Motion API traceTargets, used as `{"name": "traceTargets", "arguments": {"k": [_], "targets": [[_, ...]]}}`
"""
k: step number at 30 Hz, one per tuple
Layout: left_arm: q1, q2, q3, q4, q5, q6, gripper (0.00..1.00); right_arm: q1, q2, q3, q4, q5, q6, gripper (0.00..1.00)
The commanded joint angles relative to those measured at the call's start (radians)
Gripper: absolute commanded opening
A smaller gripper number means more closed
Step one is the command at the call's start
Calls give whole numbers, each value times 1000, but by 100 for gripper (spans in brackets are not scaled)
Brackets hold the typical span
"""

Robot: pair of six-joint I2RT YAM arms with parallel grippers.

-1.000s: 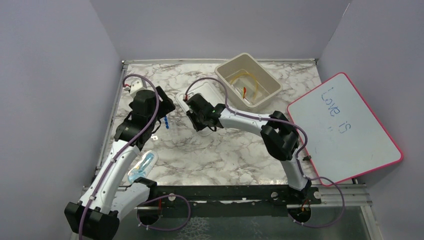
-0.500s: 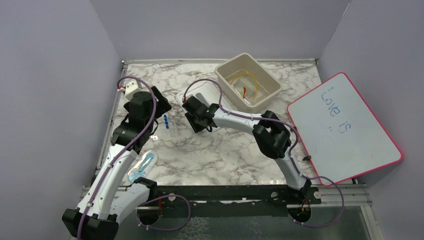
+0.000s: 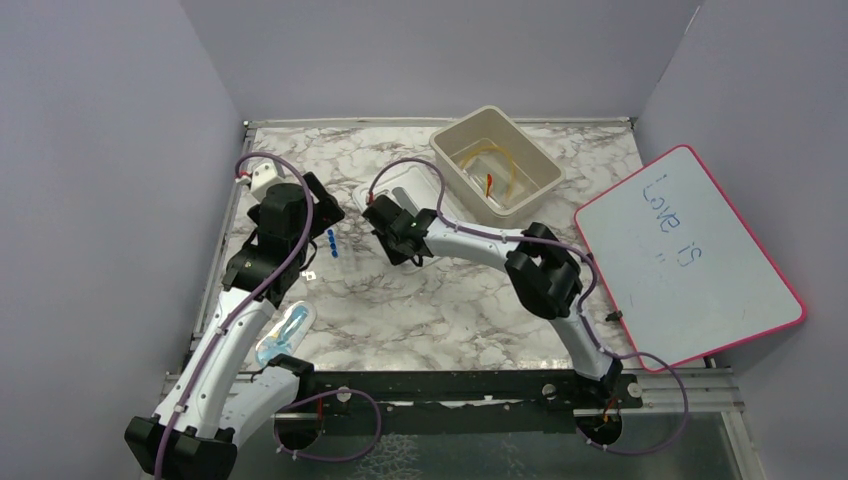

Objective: Organize the chemistry lab equipment

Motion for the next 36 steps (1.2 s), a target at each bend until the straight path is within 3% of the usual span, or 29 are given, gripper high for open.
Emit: {"name": "traceTargets", "arguments": {"k": [1, 8, 16, 24, 36], "targets": [[3, -1, -27, -10, 29, -25, 93, 7, -97, -81, 20, 18, 44, 1], [3, -3, -47, -4, 72, -65, 94, 6, -264, -199, 139, -53, 93, 1], [4, 23, -66, 49, 257, -114, 98, 1, -395, -306, 228, -116, 151, 1], [4, 95, -139, 197, 466, -131, 99, -7, -511, -432, 348, -186, 200, 1], [4, 216, -233, 439, 658, -273, 96, -17, -626, -544, 448, -283, 255, 1]]}}
